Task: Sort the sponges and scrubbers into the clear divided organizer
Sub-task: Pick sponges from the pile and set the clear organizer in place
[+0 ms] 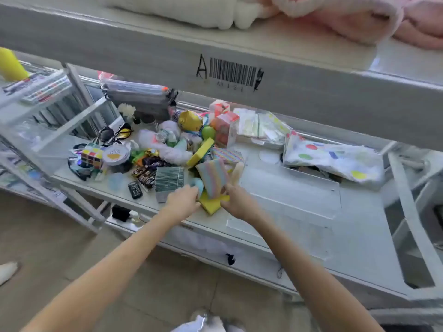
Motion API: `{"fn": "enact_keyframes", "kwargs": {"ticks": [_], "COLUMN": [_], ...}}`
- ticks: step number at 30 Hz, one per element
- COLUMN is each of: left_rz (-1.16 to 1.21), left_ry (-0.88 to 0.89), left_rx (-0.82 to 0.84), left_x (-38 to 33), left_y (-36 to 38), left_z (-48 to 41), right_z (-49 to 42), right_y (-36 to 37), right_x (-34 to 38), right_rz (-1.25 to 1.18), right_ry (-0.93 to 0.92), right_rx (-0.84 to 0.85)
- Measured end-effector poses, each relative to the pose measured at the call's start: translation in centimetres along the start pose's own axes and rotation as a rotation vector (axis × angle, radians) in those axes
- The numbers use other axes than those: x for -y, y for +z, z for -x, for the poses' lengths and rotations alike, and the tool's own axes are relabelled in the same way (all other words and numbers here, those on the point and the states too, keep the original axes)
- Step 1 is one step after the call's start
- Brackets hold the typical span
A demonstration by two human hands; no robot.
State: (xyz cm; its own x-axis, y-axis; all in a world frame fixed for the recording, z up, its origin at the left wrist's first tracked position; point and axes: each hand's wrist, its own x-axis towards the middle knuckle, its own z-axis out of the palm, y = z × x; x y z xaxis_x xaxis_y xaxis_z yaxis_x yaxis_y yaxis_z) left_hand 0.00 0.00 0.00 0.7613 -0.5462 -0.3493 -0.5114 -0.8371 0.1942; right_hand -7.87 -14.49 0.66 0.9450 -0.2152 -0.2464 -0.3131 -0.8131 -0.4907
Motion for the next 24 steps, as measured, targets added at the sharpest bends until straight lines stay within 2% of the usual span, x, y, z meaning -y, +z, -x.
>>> {"fn": "enact_keyframes", "kwargs": {"ticks": [8,17,24], "left_rz": [0.086,0.095,0.135], "left_ry": [-0.115,-0.119,-0.077], "left_rx": [-0.096,-0.105,-0.127], "left_x": [0.3,-0.1,-0.1], "left_y": [0.6,2.0,1.0], "left_z": [-4.4,-5.9,-5.7], "right_z": [-6.3,-8.1,-6.6], "right_y": [1.9,3.4,-0.3], "right_x": [0.8,1.2,2.7], "right_rz": [0.172,0.188,0.139], "right_ry": [0.098,0.21,0.112], "right_rx": [-0.067,-0.118,-0.343]}}
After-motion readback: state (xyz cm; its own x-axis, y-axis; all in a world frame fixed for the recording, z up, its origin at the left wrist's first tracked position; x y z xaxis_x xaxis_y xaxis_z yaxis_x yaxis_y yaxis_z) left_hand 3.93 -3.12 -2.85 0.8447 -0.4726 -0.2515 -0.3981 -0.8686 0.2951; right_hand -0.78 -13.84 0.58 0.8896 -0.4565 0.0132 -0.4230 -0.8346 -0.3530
